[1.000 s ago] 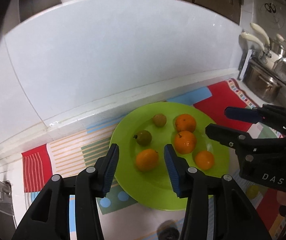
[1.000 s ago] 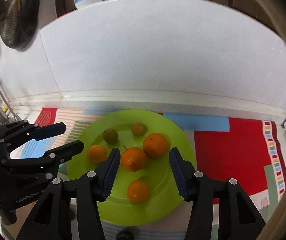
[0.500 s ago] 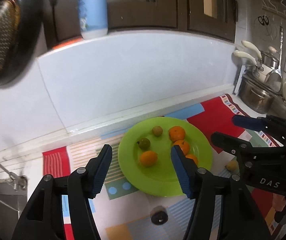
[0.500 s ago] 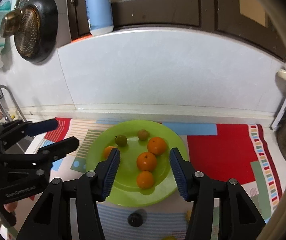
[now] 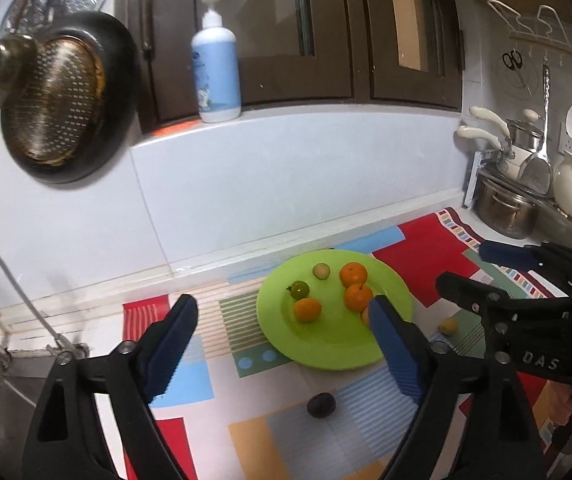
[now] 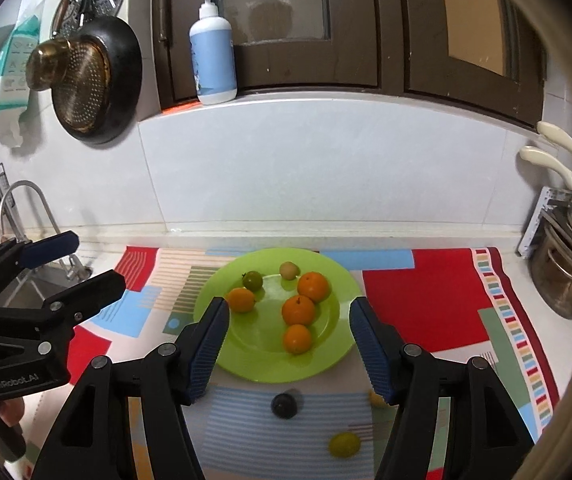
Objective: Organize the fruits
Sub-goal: 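Withdraw both open tools from the plate toward the dark fruits on the cloth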
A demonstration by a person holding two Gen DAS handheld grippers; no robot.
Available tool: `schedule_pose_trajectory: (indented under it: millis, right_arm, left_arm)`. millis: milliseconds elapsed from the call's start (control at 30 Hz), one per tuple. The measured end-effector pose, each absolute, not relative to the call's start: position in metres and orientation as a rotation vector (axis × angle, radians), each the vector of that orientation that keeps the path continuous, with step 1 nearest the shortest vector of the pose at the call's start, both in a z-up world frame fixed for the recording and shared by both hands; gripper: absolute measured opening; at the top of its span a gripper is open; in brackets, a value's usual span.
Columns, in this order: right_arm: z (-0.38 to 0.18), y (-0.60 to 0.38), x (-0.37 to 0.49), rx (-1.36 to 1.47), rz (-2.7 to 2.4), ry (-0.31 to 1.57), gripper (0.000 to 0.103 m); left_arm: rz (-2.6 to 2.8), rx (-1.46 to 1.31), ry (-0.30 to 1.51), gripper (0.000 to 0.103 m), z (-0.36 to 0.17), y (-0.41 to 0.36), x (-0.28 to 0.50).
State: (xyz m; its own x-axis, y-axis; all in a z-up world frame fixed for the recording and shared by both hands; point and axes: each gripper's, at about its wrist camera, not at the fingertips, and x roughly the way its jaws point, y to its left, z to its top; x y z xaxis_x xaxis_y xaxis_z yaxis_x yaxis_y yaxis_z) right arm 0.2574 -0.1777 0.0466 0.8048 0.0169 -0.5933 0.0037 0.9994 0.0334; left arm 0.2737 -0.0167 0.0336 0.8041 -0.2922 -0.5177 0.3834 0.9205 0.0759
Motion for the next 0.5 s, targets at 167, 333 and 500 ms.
schedule_pose_trajectory:
  millis: [167,333,500]
  right_arm:
    - [0.047,-0.172,0.238,0.017,-0.016,0.609,0.073]
    - [0.042,-0.167,0.222,0.004,-0.027,0.600,0.073]
    - [0.035,-0.163,0.211,-0.018,-0.043,0.586,0.073]
  left_arm:
    - [-0.334,0.190,0.507,0.094,0.027,-0.010,0.257]
    - [-0.327,0.175,0.516,0.096,0.017,-0.005,0.245]
    - [-0.329,0.181,0.524,0.096,0.007,-0.002,0.236]
